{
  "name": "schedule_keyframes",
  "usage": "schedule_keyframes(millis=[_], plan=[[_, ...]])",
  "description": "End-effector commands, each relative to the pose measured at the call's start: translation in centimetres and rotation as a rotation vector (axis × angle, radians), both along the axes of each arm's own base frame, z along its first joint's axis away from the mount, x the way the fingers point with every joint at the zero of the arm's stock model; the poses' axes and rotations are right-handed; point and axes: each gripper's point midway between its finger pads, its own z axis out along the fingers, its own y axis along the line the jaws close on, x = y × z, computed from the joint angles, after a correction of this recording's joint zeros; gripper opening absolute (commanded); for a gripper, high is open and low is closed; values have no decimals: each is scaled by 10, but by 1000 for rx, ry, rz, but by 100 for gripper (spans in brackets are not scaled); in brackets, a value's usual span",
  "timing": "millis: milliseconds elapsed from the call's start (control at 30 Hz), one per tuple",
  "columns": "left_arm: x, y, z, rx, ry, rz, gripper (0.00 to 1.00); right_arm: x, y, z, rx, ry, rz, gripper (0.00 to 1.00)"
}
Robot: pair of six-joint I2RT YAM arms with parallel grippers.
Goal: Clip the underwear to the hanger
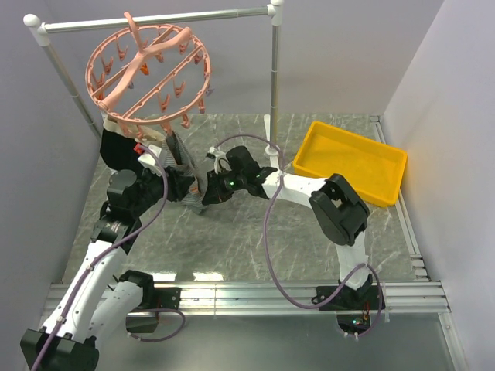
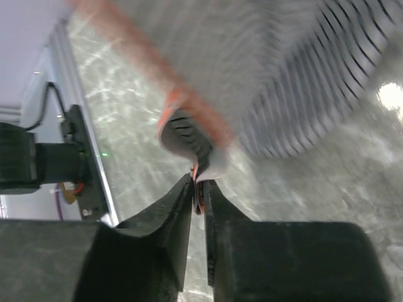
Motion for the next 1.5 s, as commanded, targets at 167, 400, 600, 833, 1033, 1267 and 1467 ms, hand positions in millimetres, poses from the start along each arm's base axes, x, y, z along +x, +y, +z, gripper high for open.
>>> schedule_keyframes(millis=[167,400,600,833,1033,1267,1467], plan=[[0,8,17,-32,-36,24,51,18,8,33,61,-91,-27,33],[-3,10,27,-54,-54,23,55,17,-5,54,60,-149,-31,55],[-9,9,40,-82,-85,6,57,26,-25,63,48,-184,-55,59],[-15,8,63,-141,-101,-4,61,48,-53,80,69,-249,-98,60],[-19,11,89,-219,-93,-28,64,72,-74,117,111,-352,-92,61],[-18,40,119,-339,-126,55,63,82,-70,192,253,-566,-60,62],[-26,65,166,-383,-252,122,62,92,-38,230,310,-718,-43,63]])
